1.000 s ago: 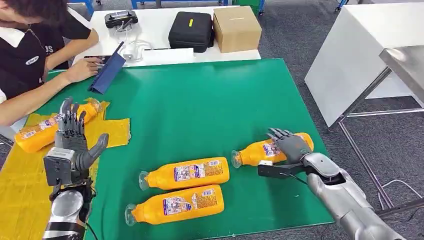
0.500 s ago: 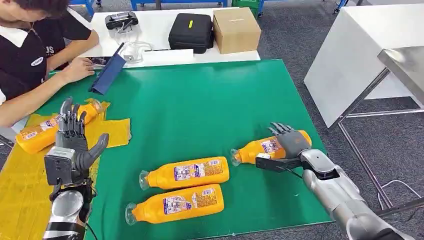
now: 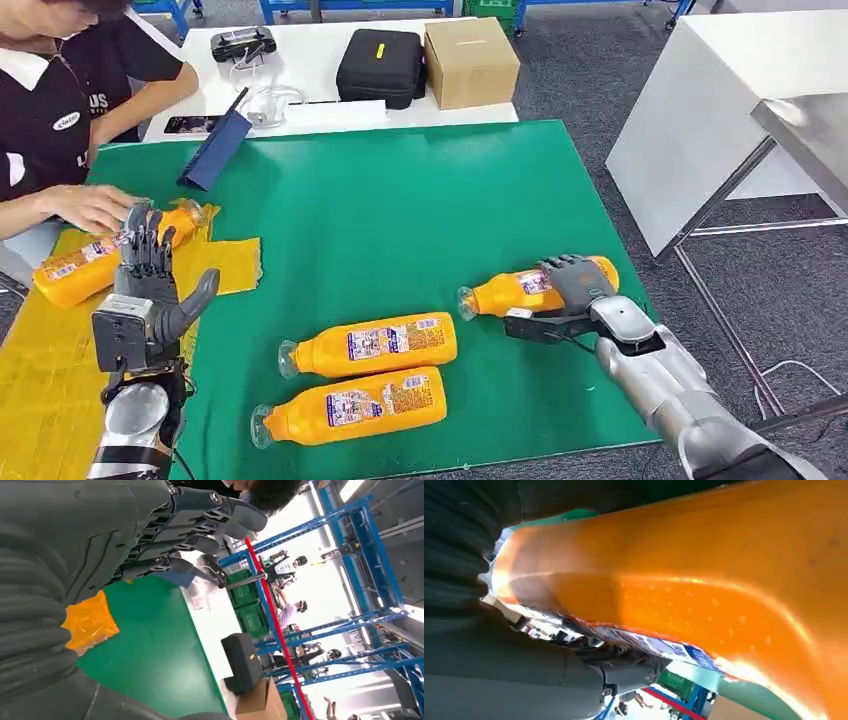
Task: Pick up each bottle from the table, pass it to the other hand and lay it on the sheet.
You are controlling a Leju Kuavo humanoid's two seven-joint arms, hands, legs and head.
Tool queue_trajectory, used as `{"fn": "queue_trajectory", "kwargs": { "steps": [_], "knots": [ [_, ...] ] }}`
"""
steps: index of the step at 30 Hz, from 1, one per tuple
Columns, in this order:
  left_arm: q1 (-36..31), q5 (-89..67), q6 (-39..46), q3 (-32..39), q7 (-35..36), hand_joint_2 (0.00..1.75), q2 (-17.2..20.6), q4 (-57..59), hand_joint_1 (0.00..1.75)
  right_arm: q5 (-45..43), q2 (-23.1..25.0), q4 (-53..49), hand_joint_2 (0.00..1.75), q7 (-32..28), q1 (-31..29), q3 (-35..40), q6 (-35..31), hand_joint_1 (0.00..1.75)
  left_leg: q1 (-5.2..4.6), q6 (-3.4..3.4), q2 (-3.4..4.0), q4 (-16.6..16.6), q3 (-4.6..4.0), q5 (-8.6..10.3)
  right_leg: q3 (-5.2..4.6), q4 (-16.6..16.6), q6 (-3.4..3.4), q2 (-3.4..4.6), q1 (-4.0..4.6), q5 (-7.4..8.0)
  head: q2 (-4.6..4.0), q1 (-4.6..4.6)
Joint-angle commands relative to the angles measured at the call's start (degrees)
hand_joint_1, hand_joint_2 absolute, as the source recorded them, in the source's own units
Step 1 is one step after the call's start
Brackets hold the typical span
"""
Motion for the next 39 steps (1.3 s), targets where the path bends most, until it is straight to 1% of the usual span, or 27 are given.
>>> {"fn": "queue_trajectory", "kwargs": {
  "steps": [1, 4, 6, 9, 10, 11, 12, 13, 14, 15, 16, 17, 19, 20, 21, 22, 24, 27, 30, 31, 32, 33, 34, 35, 37, 38, 39],
  "knots": [
    [-1.3, -0.1, -0.1, 0.4, 0.3, 1.75, -0.5, 3.7, 0.00, -0.2, 0.2, 1.9, 1.75, -0.3, -1.2, 4.2, 3.8, 1.73, 0.07, -0.09, -0.08, 0.0, 0.11, -0.05, 0.11, -0.1, -0.11, -0.02, 0.07, -0.04, 0.00, 0.00],
    [-1.3, -0.1, -0.2, 0.3, 0.3, 1.75, -0.5, 3.8, 0.00, -0.7, 0.2, 1.5, 1.75, -1.2, -1.4, 4.2, 2.6, 1.75, 0.11, -0.13, -0.11, 0.0, 0.14, -0.07, 0.15, -0.1, -0.16, -0.02, 0.10, -0.05, 0.00, 0.00],
    [-1.1, -0.1, -0.2, 0.4, 0.3, 1.75, -0.6, 3.4, 0.00, -1.7, 0.8, -1.8, 1.75, -2.4, -0.1, 2.8, -3.3, 1.75, 0.09, -0.09, -0.10, 0.0, 0.10, -0.03, 0.11, -0.1, -0.12, -0.03, 0.08, -0.03, 0.00, 0.00],
    [-1.0, -0.1, -0.2, 0.4, 0.4, 1.75, -0.6, 3.1, 0.00, -1.7, 0.9, -2.8, 1.75, -2.3, 0.2, 2.8, -3.0, 1.75, 0.12, -0.14, -0.08, 0.0, 0.11, -0.08, 0.12, 0.0, -0.17, 0.02, 0.11, -0.05, 0.00, 0.00],
    [-1.0, -0.1, -0.3, 0.4, 0.4, 1.75, -0.6, 3.1, 0.00, -1.8, 1.0, -3.7, 1.75, -2.1, 0.6, 2.3, -4.0, 1.75, 0.09, -0.11, -0.03, 0.0, 0.04, -0.06, 0.04, 0.0, -0.14, 0.05, 0.08, -0.03, 0.00, 0.00],
    [-0.9, -0.1, -0.5, 0.3, 0.4, 1.75, -0.5, 2.7, 0.00, -4.8, 2.3, -6.6, 1.75, -4.4, 2.8, -1.4, -9.5, 1.75, 0.10, -0.14, -0.04, 0.0, 0.03, -0.08, 0.03, 0.0, -0.17, 0.06, 0.09, -0.05, 0.00, 0.00],
    [-0.7, -0.2, -0.8, 0.0, 0.5, 1.75, -0.4, 2.5, 0.00, -7.4, 4.0, -10.0, 1.75, -5.1, 4.8, -4.9, -14.6, 1.75, 0.07, -0.10, -0.05, 0.0, -0.06, -0.05, -0.05, 0.0, -0.12, 0.01, 0.06, -0.04, 0.00, 0.00],
    [-0.4, -0.2, -1.0, -0.4, 0.6, 1.75, -0.4, 2.0, 0.00, -9.4, 5.7, -13.4, 1.75, -5.4, 6.8, -7.9, -16.1, 1.75, 0.11, -0.15, -0.08, 0.0, -0.01, -0.09, 0.01, 0.0, -0.17, 0.01, 0.10, -0.08, 0.00, -0.02],
    [0.2, -0.3, -1.2, -1.2, 0.8, 1.75, -0.1, 1.4, 0.00, -14.3, 8.4, -18.4, 1.75, -6.3, 9.2, -12.2, -16.7, 1.75, 0.11, -0.12, -0.06, 0.0, -0.06, -0.07, -0.05, 0.0, -0.14, 0.02, 0.10, -0.05, 0.00, 0.00],
    [0.4, -0.4, -1.3, -1.6, 0.8, 1.75, 0.0, 1.1, 0.00, -14.9, 9.0, -20.4, 1.75, -6.0, 9.9, -13.2, -16.5, 1.75, 0.11, -0.16, -0.05, 0.0, -0.06, -0.09, -0.05, 0.0, -0.18, 0.05, 0.11, -0.08, 0.00, 0.02],
    [0.6, -0.4, -1.2, -1.7, 0.8, 1.75, 0.1, 1.0, 0.00, -14.8, 9.1, -21.4, 1.75, -5.6, 10.1, -13.2, -15.8, 1.75, 0.15, -0.20, 0.00, 0.0, -0.04, -0.16, -0.03, 0.0, -0.22, 0.15, 0.14, -0.12, 0.00, 0.00],
    [0.6, -0.4, -1.2, -1.7, 0.8, 1.75, 0.1, 1.0, 0.00, -14.8, 9.1, -21.4, 1.75, -5.6, 10.1, -13.2, -15.8, 1.75, 0.09, -0.15, 0.02, 0.0, -0.19, -0.10, -0.19, 0.0, -0.15, 0.16, 0.09, -0.06, 0.00, 0.00],
    [0.7, -0.4, -1.2, -1.9, 0.8, 1.75, 0.1, 1.0, 0.00, -14.7, 9.0, -21.8, 1.75, -5.5, 10.2, -13.3, -15.5, 1.75, 0.20, -0.29, 0.03, 0.1, 0.06, -0.38, 0.03, 0.2, -0.33, 0.25, 0.20, -0.30, 0.00, -0.02],
    [0.7, -0.5, -1.2, -1.9, 0.9, 1.75, 0.2, 1.0, 0.00, -15.9, 9.6, -21.9, 1.75, -5.5, 10.4, -14.5, -16.2, 1.75, 0.27, -0.39, -0.01, 0.2, 0.21, -0.53, 0.16, 0.3, -0.45, 0.28, 0.26, -0.44, 0.00, -0.04],
    [0.8, -0.8, -1.3, -2.4, 1.2, 1.75, 0.3, 0.9, 0.00, -17.3, 10.8, -22.3, 1.75, -6.2, 10.7, -16.1, -17.0, 1.75, 0.12, -0.13, -0.15, 0.0, -0.27, -0.08, -0.26, 0.0, -0.14, -0.04, 0.13, -0.10, 0.00, -0.02],
    [0.9, -1.0, -1.4, -2.9, 1.6, 1.75, 0.3, 1.0, 0.00, -19.0, 12.6, -23.7, 1.75, -6.8, 11.3, -18.2, -18.1, 1.75, 0.15, -0.15, -0.21, 0.1, -0.26, -0.13, -0.19, 0.1, -0.16, -0.07, 0.16, -0.15, 0.00, 0.02],
    [0.7, -1.9, -2.3, -4.6, 2.6, 1.75, 0.3, 1.8, 0.00, -19.5, 14.7, -26.5, 1.75, -6.5, 12.2, -19.6, -19.3, 1.75, 0.18, -0.16, -0.17, 0.0, -0.27, -0.13, -0.23, 0.1, -0.18, 0.02, 0.19, -0.14, 0.00, 0.00],
    [0.1, -2.9, -2.8, -6.5, 3.1, 1.75, 0.5, 2.8, 0.00, -22.4, 16.8, -29.2, 1.75, -6.8, 12.9, -20.6, -19.9, 1.75, 0.14, -0.16, -0.14, 0.0, -0.35, -0.12, -0.32, 0.1, -0.19, 0.04, 0.15, -0.14, 0.00, -0.02],
    [-0.5, -4.7, -3.6, -8.7, 4.2, 1.75, 0.7, 3.7, 0.00, -23.2, 17.9, -30.6, 1.75, -6.4, 13.2, -21.0, -20.6, 1.75, 0.16, -0.18, -0.21, 0.0, -0.34, -0.11, -0.30, 0.1, -0.21, -0.02, 0.17, -0.16, 0.00, 0.00],
    [-0.8, -5.2, -4.1, -9.5, 4.5, 1.75, 0.9, 3.9, 0.00, -25.4, 18.6, -31.0, 1.75, -6.8, 13.2, -21.1, -19.7, 1.75, 0.17, -0.21, -0.24, 0.0, -0.27, -0.15, -0.23, 0.1, -0.24, -0.03, 0.18, -0.20, 0.00, -0.02],
    [-1.0, -5.6, -4.4, -10.4, 4.7, 1.75, 1.2, 4.2, 0.00, -29.2, 18.9, -31.2, 1.75, -8.2, 13.2, -20.9, -17.5, 1.75, 0.13, -0.13, -0.24, 0.0, -0.43, -0.04, -0.38, 0.1, -0.15, -0.08, 0.14, -0.11, 0.00, 0.00],
    [-1.4, -6.4, -4.7, -11.4, 4.8, 1.75, 1.6, 4.6, 0.00, -35.0, 19.8, -31.4, 1.75, -9.7, 13.0, -20.8, -13.5, 1.75, 0.22, -0.24, -0.29, 0.1, -0.20, -0.21, -0.16, 0.1, -0.28, -0.06, 0.22, -0.25, 0.00, 0.00],
    [-1.9, -6.8, -5.0, -12.0, 4.8, 1.75, 1.8, 5.0, 0.00, -39.6, 20.5, -31.2, 1.75, -10.9, 12.7, -20.6, -10.0, 1.75, 0.13, -0.15, -0.23, 0.0, -0.39, -0.07, -0.36, 0.1, -0.16, -0.06, 0.14, -0.12, 0.00, 0.00],
    [-2.6, -7.2, -5.3, -12.9, 4.8, 1.75, 2.0, 5.7, 0.00, -43.6, 21.0, -30.6, 1.75, -11.9, 12.3, -20.0, -6.7, 1.75, 0.23, -0.27, -0.27, 0.1, -0.12, -0.26, -0.10, 0.2, -0.32, -0.02, 0.24, -0.28, 0.00, 0.00],
    [-4.2, -7.5, -5.8, -14.1, 4.7, 1.75, 1.9, 7.1, 0.00, -46.0, 22.1, -28.4, 1.75, -12.8, 11.2, -17.4, -3.7, 1.75, 0.23, -0.26, -0.21, 0.1, -0.16, -0.25, -0.15, 0.2, -0.30, 0.03, 0.23, -0.26, 0.00, 0.00],
    [-4.9, -7.7, -6.0, -14.9, 4.6, 1.75, 2.0, 7.7, 0.00, -48.2, 22.8, -27.5, 1.75, -13.5, 10.8, -16.1, -1.4, 1.75, 0.15, -0.15, -0.13, 0.0, -0.40, -0.06, -0.38, 0.1, -0.16, 0.03, 0.17, -0.09, 0.00, 0.00],
    [-5.9, -7.8, -6.3, -15.7, 4.5, 1.75, 1.9, 8.3, 0.00, -49.4, 23.5, -26.2, 1.75, -14.0, 10.3, -14.1, 0.5, 1.75, 0.18, -0.18, -0.09, 0.0, -0.33, -0.09, -0.32, 0.1, -0.20, 0.08, 0.19, -0.11, 0.00, 0.00]
  ]
}}
